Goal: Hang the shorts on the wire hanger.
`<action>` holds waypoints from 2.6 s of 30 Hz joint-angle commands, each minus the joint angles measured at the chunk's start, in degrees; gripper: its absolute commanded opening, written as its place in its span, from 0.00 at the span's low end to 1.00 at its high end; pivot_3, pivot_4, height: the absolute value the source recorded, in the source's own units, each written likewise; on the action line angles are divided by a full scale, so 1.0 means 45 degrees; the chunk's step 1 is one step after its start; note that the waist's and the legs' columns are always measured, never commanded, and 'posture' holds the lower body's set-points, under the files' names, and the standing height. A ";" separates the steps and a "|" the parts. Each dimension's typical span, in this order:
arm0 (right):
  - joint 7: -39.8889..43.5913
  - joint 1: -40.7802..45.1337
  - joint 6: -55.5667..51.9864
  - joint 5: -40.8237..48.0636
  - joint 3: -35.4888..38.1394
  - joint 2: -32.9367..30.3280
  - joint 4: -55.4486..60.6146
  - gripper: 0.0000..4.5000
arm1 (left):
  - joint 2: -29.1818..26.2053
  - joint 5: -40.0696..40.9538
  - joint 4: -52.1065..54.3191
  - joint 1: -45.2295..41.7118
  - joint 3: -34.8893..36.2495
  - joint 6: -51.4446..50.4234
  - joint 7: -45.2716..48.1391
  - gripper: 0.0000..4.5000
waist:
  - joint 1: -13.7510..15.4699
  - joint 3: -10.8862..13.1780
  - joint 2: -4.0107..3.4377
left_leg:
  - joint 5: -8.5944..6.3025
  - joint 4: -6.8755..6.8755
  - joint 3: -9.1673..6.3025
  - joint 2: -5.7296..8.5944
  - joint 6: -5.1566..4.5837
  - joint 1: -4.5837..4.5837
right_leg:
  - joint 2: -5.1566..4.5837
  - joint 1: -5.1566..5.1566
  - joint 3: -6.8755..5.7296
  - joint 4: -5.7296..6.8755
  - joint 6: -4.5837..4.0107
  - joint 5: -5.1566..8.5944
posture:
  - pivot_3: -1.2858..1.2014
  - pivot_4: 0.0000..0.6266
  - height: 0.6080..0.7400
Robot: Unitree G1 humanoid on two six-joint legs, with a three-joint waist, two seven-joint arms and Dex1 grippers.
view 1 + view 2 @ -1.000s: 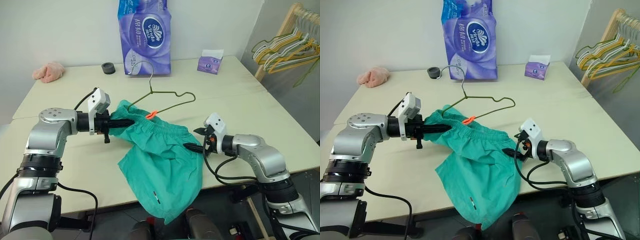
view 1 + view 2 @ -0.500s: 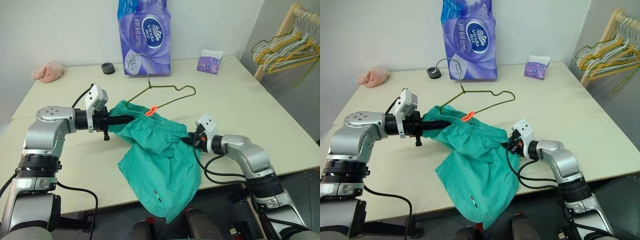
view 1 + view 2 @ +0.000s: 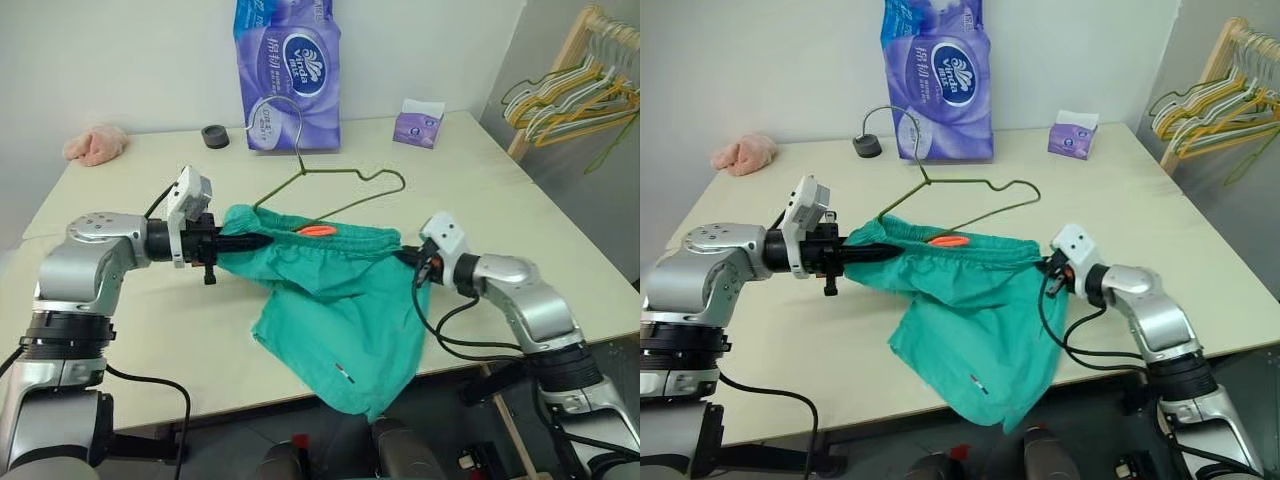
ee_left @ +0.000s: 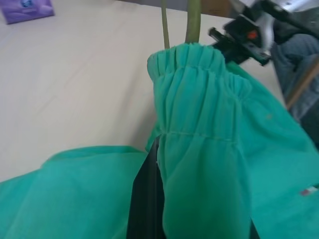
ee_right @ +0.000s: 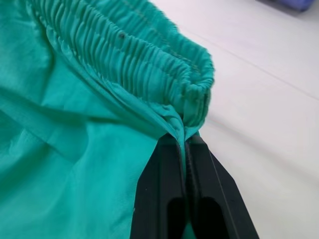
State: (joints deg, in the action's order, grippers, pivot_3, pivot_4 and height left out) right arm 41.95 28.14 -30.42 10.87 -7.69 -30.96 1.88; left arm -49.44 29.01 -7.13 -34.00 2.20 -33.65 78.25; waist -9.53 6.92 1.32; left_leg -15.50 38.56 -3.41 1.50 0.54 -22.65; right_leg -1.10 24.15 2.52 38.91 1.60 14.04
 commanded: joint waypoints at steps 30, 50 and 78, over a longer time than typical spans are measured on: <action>-0.0752 0.0180 0.1012 0.0160 0.1991 -0.1764 -0.1062 0.02 | -0.2507 -0.1194 -0.0766 0.0623 -0.0150 0.0666 0.0708 0.00 | 0.0050 0.0000 0.0000 | -0.0001 0.0022 0.0006 0.0002 -0.0002 -0.0008 | 0.0003 -0.0005 -0.0002 -0.0001 0.0001 0.0001 | 0.45 0.10 1.00; -0.0805 0.0346 0.1546 0.0295 0.2593 -0.2693 -0.0699 0.02 | -0.3619 -0.2064 -0.1281 0.1120 -0.1435 0.1510 0.0786 0.00 | 0.0043 0.0002 -0.0003 | -0.0002 0.0022 0.0007 0.0000 -0.0004 -0.0008 | 0.0006 -0.0003 -0.0003 0.0000 0.0002 0.0003 | 0.45 0.12 1.00; 0.1781 0.0748 -0.0389 0.0637 -0.0428 -0.2678 0.3766 0.61 | -0.0895 -0.1618 0.0375 0.0640 -0.2067 0.1728 0.0719 0.00 | 0.0050 0.0004 -0.0005 | -0.0003 0.0038 -0.0001 0.0001 -0.0006 -0.0020 | 0.0008 -0.0002 -0.0009 0.0002 0.0008 0.0007 | 0.44 0.12 1.00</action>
State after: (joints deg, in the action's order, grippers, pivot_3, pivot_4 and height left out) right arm 48.71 30.73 -31.95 13.49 -10.81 -42.11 15.96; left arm -53.55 21.82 -7.09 -31.04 -7.78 -26.54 80.89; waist -9.31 6.94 1.30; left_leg -15.51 38.73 -3.42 1.50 0.51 -22.74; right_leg -1.06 24.13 2.48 38.92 1.64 14.07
